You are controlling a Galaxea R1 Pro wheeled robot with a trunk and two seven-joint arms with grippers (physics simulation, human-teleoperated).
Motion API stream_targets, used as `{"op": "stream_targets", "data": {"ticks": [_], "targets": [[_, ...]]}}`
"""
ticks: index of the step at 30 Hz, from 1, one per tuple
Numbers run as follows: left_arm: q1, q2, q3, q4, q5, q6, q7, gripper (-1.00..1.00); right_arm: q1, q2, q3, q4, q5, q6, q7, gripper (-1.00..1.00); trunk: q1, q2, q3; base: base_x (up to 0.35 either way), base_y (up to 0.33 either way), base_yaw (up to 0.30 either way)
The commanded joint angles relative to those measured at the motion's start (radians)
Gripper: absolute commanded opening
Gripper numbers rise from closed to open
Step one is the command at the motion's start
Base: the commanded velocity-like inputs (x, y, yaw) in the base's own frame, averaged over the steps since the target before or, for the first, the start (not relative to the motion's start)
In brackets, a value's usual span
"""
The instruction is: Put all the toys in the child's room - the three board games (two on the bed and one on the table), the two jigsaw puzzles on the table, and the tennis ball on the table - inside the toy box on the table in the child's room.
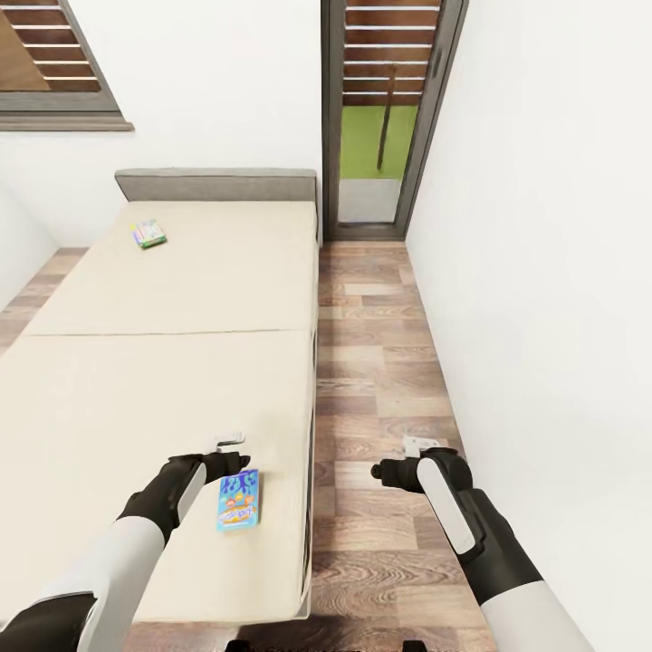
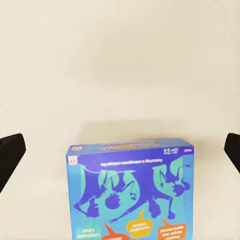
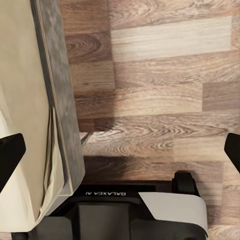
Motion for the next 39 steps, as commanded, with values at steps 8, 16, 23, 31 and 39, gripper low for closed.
{"op": "stream_targets", "data": {"ticks": [8,16,23,31,39], "targets": [[0.0,-0.001,0.005,-0.002,0.0,0.006,-0.007,1.0,-0.001,0.001,0.002,0.0,-0.009,0.002,-0.011,1.0,0.0,-0.001,-0.014,0.0,0.0,0.0],[0.0,-0.002,0.005,-0.004,0.0,0.005,-0.007,1.0,-0.001,0.0,0.002,0.0,-0.009,0.002,-0.011,1.0,0.0,-0.001,-0.026,0.0,0.0,0.0],[0.0,-0.003,0.005,-0.042,0.002,0.006,-0.008,1.0,-0.001,0.0,0.002,0.0,-0.008,0.001,-0.011,1.0,0.0,-0.001,-0.038,0.0,0.0,0.0],[-0.003,-0.004,0.006,-0.089,0.006,0.005,-0.007,1.0,-0.001,0.0,0.004,0.0,0.0,0.0,-0.011,1.0,0.0,-0.001,-0.051,0.0,0.0,0.0],[-0.009,-0.006,0.006,-0.128,0.007,0.005,-0.007,1.0,-0.001,0.0,0.004,0.0,0.002,0.0,-0.011,1.0,0.0,-0.001,-0.063,0.0,0.0,0.0]]}}
